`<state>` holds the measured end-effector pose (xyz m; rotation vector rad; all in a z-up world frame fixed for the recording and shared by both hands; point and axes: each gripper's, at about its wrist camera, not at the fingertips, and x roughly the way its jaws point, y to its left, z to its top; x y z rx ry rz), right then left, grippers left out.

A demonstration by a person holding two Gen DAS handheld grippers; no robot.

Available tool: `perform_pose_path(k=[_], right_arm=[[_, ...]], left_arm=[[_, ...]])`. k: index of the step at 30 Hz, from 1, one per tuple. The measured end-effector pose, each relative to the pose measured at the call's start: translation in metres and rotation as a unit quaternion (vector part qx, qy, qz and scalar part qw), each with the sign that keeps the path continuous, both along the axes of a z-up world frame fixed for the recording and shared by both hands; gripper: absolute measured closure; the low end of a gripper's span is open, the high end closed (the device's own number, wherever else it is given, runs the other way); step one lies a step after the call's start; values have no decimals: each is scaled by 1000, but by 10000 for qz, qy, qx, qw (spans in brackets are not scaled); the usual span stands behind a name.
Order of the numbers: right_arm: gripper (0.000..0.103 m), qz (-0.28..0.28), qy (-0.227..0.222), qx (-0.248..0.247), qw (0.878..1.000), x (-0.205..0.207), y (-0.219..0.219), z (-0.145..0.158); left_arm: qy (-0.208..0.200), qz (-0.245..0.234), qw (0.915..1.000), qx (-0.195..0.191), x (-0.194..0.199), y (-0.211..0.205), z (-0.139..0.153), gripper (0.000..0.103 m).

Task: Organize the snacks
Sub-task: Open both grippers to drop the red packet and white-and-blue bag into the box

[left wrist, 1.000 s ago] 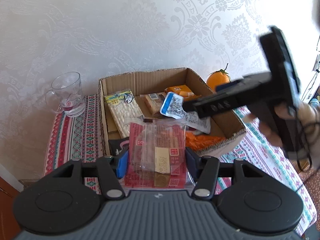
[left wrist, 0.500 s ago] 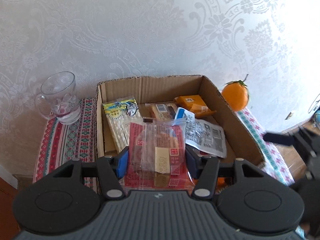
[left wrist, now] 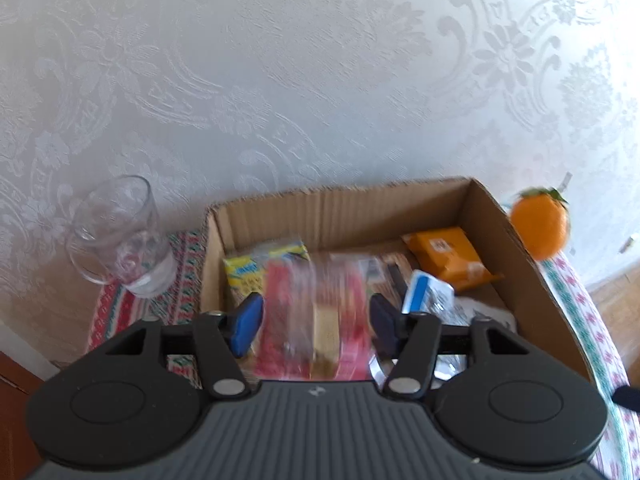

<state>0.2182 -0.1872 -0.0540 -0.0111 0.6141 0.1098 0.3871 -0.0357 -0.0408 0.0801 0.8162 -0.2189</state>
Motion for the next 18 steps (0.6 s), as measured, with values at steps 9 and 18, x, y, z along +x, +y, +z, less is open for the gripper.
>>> perform_pose_path(k=[9, 18], right_arm=[[0, 59, -30, 44, 10000, -8, 4, -1], [0, 54, -106, 52, 9999, -27, 10, 1]], left_arm=[[-372, -32, 9992, 106, -22, 1, 18, 11], [-726, -173, 9970, 198, -70, 10, 35, 10]])
